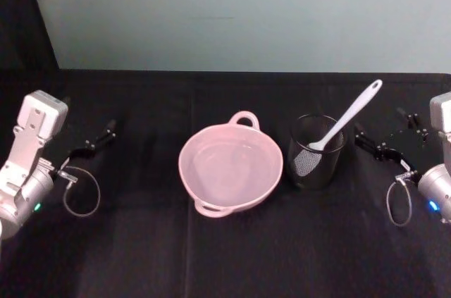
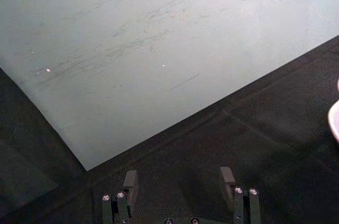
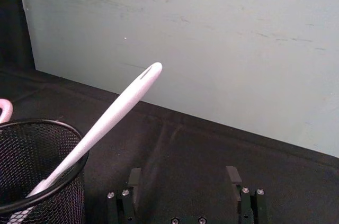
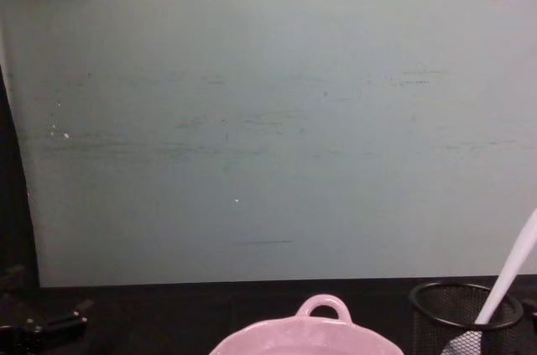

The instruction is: Use the one hand to pick up the spoon and stir the clear water in the bowl.

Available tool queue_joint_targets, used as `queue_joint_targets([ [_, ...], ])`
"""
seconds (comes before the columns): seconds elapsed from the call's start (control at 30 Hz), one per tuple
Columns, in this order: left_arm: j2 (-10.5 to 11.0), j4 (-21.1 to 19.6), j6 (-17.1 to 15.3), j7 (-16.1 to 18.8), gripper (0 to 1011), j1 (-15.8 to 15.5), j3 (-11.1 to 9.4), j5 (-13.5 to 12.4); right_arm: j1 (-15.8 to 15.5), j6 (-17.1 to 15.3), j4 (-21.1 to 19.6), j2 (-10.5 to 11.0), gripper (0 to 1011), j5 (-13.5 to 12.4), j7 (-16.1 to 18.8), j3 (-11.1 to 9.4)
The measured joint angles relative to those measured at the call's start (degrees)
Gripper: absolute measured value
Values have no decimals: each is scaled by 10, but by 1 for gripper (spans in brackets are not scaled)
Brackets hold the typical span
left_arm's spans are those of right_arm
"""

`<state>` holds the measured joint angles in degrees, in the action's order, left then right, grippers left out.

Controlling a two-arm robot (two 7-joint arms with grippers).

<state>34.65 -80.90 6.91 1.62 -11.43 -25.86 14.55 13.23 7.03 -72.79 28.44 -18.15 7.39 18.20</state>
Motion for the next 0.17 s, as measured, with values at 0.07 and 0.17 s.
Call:
queue_joint_targets([
  [0.07, 0, 0, 0, 0, 1011, 0, 0, 0, 0, 0, 0, 0, 1003, 0, 0, 0],
  [0.17, 0, 0, 0, 0, 1011, 0, 0, 0, 0, 0, 0, 0, 1003, 0, 0, 0],
])
